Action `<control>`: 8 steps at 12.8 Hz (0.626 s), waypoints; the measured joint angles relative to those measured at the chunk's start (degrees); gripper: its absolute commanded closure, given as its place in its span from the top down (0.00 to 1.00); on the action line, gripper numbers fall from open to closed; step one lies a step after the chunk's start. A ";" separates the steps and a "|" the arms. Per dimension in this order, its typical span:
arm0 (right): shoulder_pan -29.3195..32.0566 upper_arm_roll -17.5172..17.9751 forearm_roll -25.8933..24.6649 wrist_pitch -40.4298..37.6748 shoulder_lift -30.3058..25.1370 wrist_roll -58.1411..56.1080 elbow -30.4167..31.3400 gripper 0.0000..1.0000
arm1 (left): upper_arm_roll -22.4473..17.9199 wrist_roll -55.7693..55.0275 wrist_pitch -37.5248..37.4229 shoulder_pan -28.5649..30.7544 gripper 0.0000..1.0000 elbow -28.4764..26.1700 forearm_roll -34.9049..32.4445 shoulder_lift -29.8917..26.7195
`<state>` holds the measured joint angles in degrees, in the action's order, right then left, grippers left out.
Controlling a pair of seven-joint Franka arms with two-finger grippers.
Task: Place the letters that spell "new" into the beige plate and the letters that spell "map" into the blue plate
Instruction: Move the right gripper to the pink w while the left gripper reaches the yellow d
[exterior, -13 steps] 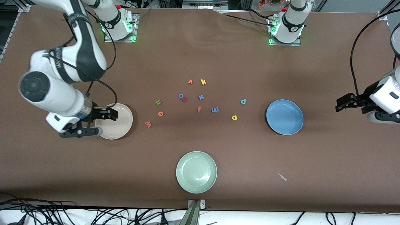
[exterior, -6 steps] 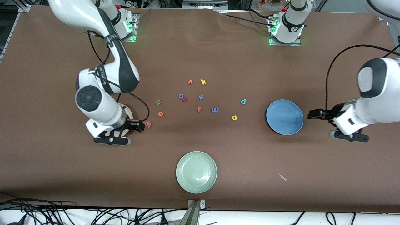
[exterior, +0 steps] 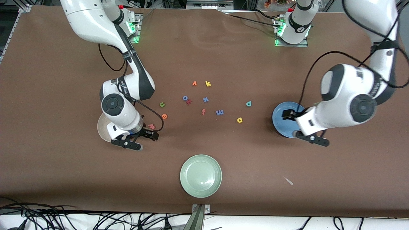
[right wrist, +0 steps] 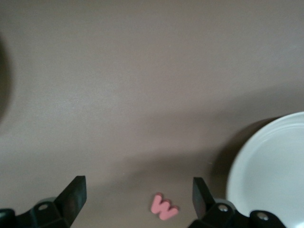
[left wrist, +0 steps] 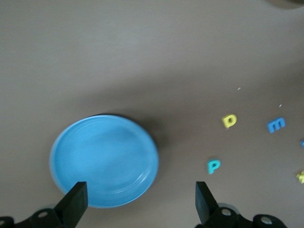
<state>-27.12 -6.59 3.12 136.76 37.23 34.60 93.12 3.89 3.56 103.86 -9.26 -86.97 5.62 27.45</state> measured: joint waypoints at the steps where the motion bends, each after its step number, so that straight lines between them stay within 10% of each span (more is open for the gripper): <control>1: -0.02 0.49 0.00 2.13 -0.02 1.13 1.82 0.99 | 0.05 -2.34 0.77 -1.64 1.00 -0.01 0.00 0.94; 8: 1.13 1.89 0.10 10.16 -1.48 3.74 12.21 0.97 | 0.09 -13.28 8.96 -9.47 1.00 -0.63 0.00 10.21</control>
<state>-26.00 -4.70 3.22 146.92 35.75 38.34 105.33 3.98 -9.72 112.81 -18.73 -87.60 5.62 37.66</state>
